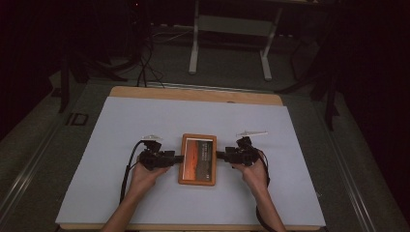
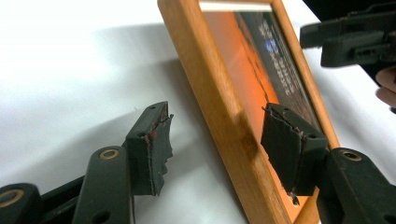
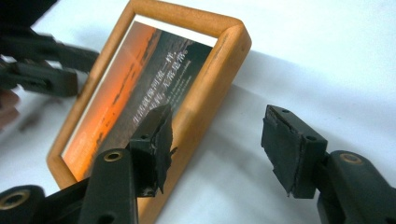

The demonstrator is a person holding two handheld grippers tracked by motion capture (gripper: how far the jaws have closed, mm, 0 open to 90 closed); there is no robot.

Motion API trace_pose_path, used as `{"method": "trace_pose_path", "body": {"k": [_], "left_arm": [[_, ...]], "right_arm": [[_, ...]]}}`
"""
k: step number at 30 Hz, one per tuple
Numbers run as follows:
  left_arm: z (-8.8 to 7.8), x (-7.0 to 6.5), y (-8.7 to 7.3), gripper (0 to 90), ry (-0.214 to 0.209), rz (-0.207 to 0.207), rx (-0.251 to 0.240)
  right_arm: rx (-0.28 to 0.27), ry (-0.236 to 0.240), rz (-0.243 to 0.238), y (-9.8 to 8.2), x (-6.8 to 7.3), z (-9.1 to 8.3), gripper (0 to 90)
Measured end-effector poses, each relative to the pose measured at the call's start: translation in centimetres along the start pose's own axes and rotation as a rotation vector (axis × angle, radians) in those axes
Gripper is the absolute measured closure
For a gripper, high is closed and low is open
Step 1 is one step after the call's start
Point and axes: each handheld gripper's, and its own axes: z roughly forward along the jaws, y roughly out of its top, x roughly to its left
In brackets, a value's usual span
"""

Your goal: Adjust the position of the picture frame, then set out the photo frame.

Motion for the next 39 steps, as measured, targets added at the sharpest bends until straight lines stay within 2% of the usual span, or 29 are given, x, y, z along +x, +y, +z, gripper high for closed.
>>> {"method": "trace_pose_path", "body": {"k": [2, 3, 5, 6, 7, 10, 13, 17, 20, 26, 28, 32, 37, 38, 39], "left_arm": [[-0.3, -0.4, 0.0, 42.6, 0.036, 0.039, -0.020], [-0.4, -0.6, 0.0, 42.6, 0.052, 0.057, -0.029], [-0.6, -1.0, 0.0, 42.8, 0.075, 0.086, -0.045], [-0.7, -1.2, 0.0, 42.8, 0.085, 0.099, -0.051], [-0.8, -1.4, 0.0, 42.8, 0.092, 0.111, -0.058], [-1.1, -1.9, -0.1, 42.9, 0.129, 0.151, -0.070], [-1.2, -2.0, -0.2, 43.3, 0.143, 0.167, -0.064], [-1.4, -1.9, -0.2, 43.6, 0.177, 0.171, -0.070], [-1.7, -2.1, -0.2, 43.6, 0.203, 0.187, -0.080], [-2.5, -2.6, -0.4, 43.4, 0.232, 0.221, -0.095], [-2.8, -2.7, -0.5, 43.3, 0.237, 0.227, -0.098], [-3.2, -2.8, -0.7, 43.3, 0.231, 0.226, -0.103], [-3.4, -2.9, -0.9, 43.3, 0.213, 0.221, -0.098], [-3.4, -2.9, -0.9, 43.2, 0.213, 0.221, -0.098], [-3.5, -3.0, -1.0, 43.2, 0.214, 0.223, -0.097]], "right_arm": [[0.002, -0.027, -0.036, 0.0, 0.3, -0.1, 41.5], [0.002, -0.027, -0.036, 0.0, 0.3, -0.1, 41.5], [0.000, -0.039, -0.054, 0.1, 0.6, -0.1, 40.7], [0.005, -0.062, -0.083, 0.2, 0.9, -0.2, 39.8], [0.005, -0.062, -0.083, 0.2, 0.9, -0.2, 39.8], [0.009, -0.109, -0.148, 0.3, 1.8, -0.1, 38.9], [0.008, -0.123, -0.167, 0.4, 2.2, -0.2, 38.9], [-0.022, -0.182, -0.217, 0.5, 2.9, -0.5, 41.0], [-0.037, -0.200, -0.232, 0.6, 3.1, -0.9, 41.7], [-0.051, -0.199, -0.233, 1.2, 3.4, -1.3, 43.5], [-0.046, -0.204, -0.248, 1.4, 3.5, -1.2, 44.1], [-0.043, -0.204, -0.268, 1.9, 3.8, -1.0, 48.5], [-0.033, -0.176, -0.295, 2.7, 3.8, -0.4, 67.3], [-0.033, -0.176, -0.295, 2.7, 3.8, -0.4, 67.3], [-0.037, -0.183, -0.311, 3.0, 3.9, -0.1, 77.3]]}}
